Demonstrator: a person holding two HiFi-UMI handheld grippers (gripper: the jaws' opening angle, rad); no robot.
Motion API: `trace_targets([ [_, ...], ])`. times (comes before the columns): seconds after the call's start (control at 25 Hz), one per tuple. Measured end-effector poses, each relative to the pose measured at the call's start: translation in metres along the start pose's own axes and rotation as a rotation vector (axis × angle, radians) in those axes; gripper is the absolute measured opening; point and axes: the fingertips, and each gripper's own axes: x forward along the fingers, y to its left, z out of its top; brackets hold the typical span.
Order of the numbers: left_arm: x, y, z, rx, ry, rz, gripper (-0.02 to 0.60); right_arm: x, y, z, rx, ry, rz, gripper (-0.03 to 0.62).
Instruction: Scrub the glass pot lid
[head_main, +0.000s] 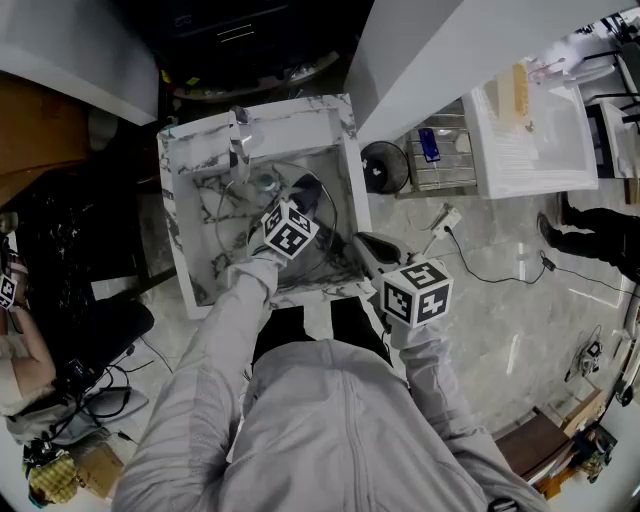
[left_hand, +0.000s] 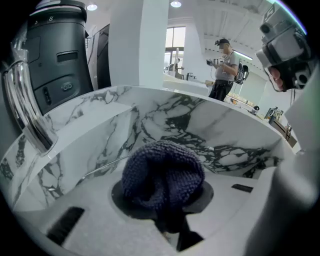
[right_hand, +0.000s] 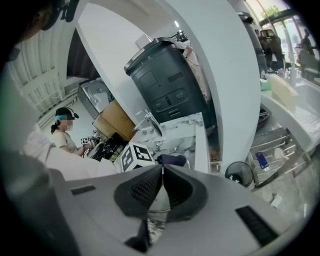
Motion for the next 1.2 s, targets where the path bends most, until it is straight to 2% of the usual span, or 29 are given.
trace_targets([
  [0.2, 0.001, -0.019, -0.001, 0.068, 0.008, -0.056, 0.089, 0.001, 0.008, 0.001, -0.002, 0.005, 0.015, 0.034],
  [0.52, -0.002, -0.045, -0.009, 0.136, 0.034, -0.127, 0.089, -0.003, 0.014, -0.002, -0.006, 0.011, 0.021, 0.034],
  [0.76, -0.007, -0.07, -0.016, 0.178, 0.049, -0.216, 0.089, -0.002, 0.019, -0.005, -0.012, 0.014, 0.027, 0.034],
  [1.2, -0.026, -0.105, -0.035, 0.194, 0.068, -0.374, 0.089, 0.0, 0.024, -0.013, -0.022, 0.027, 0.029, 0.034],
])
